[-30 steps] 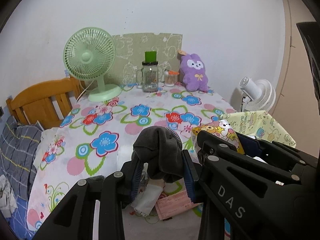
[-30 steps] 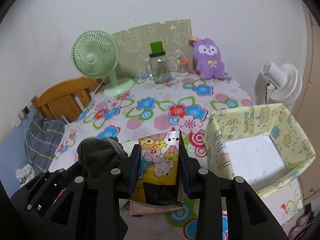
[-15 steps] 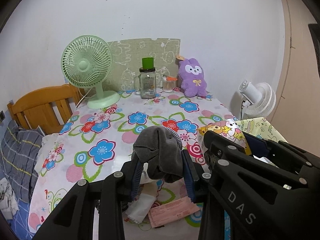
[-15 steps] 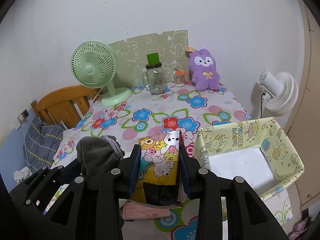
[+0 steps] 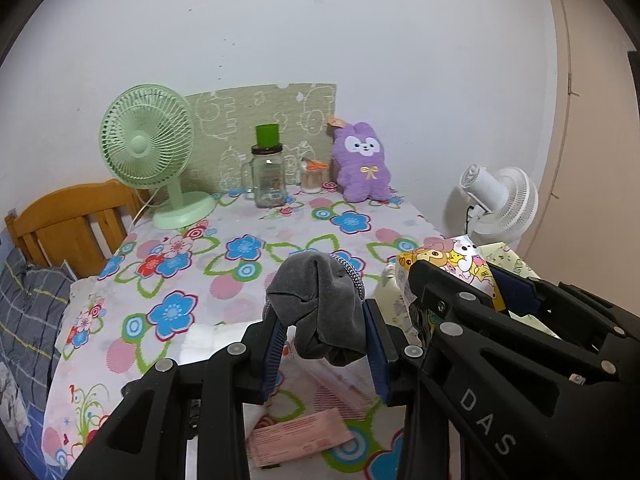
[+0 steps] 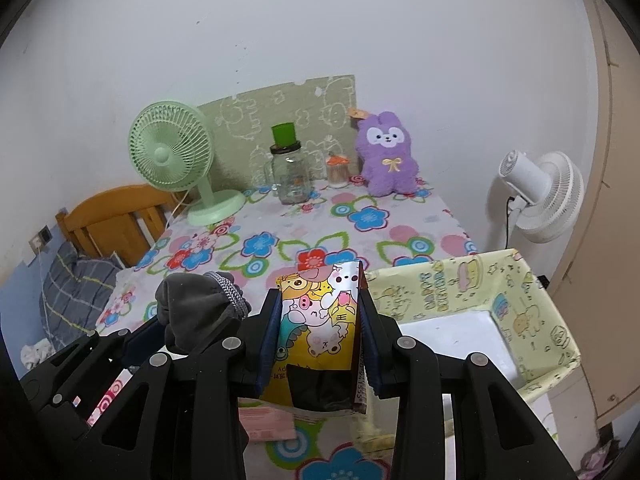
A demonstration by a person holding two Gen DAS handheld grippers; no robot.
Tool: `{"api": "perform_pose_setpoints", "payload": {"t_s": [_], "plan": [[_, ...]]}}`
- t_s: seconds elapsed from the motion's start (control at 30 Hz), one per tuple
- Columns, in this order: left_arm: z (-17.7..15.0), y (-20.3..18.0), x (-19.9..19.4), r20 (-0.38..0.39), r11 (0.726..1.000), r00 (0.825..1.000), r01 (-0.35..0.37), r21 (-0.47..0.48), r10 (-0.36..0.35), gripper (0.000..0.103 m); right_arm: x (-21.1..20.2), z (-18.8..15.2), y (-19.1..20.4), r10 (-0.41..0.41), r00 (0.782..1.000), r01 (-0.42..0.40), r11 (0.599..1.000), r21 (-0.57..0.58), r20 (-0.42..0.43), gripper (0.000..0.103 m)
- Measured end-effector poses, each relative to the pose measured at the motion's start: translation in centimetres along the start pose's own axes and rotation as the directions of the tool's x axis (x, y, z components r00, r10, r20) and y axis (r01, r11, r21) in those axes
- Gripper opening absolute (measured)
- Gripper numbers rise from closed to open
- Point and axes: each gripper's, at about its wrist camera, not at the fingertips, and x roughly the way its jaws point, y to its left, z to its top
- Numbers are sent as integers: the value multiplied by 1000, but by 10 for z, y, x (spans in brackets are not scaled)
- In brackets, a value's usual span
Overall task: Organize soft objects
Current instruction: 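Carry the sock with the left tool while the right tool carries the pack to the box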
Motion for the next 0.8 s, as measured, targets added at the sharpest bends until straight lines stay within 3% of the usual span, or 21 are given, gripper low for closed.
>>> {"api": "perform_pose_setpoints", "payload": {"t_s": [0.8], "plan": [[13,-71,36,-18,994,997,76,73,-75,38,6,6,-79,-88,996,87,993,78,8,39]]}}
